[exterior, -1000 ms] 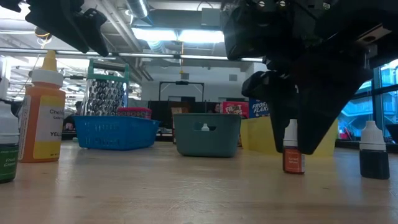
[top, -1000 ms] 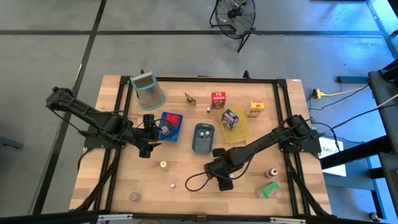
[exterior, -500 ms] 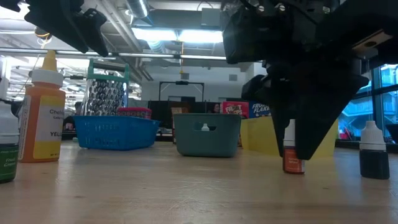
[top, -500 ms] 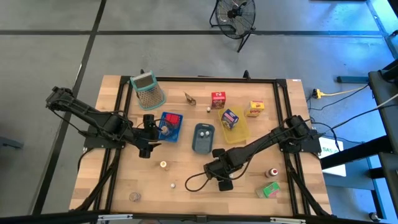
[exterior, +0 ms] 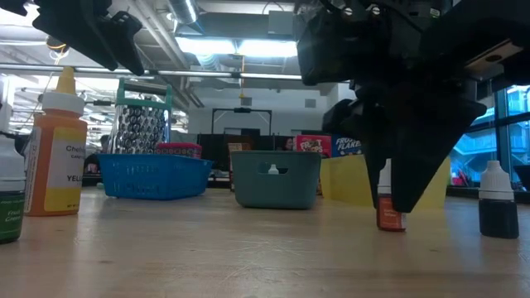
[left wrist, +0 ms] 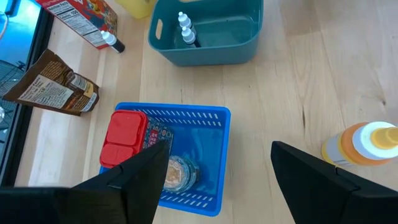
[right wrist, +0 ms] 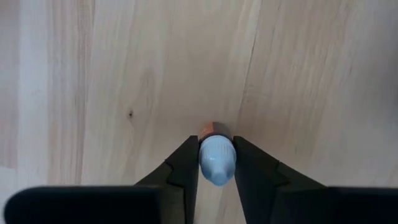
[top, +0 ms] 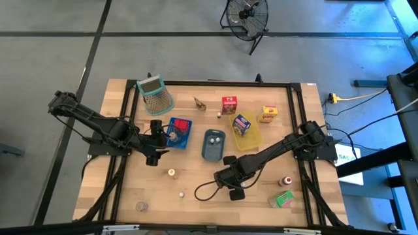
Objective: Pick & Place Kitchen Items
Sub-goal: Put the small yellow food coloring into the green bin
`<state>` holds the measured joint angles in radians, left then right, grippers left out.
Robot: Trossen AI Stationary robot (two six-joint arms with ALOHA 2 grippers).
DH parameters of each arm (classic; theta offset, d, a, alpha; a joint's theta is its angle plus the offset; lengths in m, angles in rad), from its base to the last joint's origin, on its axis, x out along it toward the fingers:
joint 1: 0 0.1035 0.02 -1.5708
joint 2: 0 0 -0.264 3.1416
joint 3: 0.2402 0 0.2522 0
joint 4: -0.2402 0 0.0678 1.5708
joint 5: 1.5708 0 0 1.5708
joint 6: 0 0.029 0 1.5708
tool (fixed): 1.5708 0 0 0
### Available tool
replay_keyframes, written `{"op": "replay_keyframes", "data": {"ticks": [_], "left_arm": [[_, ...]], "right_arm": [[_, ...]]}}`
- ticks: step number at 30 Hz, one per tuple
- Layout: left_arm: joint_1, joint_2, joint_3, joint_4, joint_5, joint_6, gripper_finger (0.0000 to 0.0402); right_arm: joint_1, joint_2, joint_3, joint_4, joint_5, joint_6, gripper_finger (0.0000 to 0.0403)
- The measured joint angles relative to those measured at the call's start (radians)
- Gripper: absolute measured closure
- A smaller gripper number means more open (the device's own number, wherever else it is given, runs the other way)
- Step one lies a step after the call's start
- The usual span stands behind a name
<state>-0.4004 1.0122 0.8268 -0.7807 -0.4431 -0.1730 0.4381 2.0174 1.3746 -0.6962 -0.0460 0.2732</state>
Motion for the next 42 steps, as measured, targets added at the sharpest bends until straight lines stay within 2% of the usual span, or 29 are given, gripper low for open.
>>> {"op": "replay_keyframes", "data": {"ticks": [8,15,21,26,37,42], "left_arm": [[0.000,0.000,0.000,0.000,0.000,-0.006,0.0123],[0.000,0.000,0.000,0.000,0.000,-0.016,0.0123],[0.000,0.000,0.000,0.000,0.000,-0.026,0.0123],[0.000,0.000,0.000,-0.002,0.000,-0.045,0.0123],[0.000,0.000,0.000,-0.043,0.019,-0.080,0.0123],[0.000,0.000,0.000,-0.043,0.019,-0.080,0.0123]], "right_arm": [[0.000,-0.003,0.007,-0.056,-0.002,0.133,0.0315],[-0.001,-0.005,0.088,-0.219,0.027,0.146,0.0316],[-0.006,-0.005,0.172,-0.364,0.096,0.153,0.0316],[-0.052,-0.006,0.238,-0.450,0.098,0.153,0.0316],[-0.164,-0.006,0.360,-0.513,0.114,0.014,0.0316],[-0.209,-0.006,0.404,-0.439,0.132,-0.063,0.0316]]}}
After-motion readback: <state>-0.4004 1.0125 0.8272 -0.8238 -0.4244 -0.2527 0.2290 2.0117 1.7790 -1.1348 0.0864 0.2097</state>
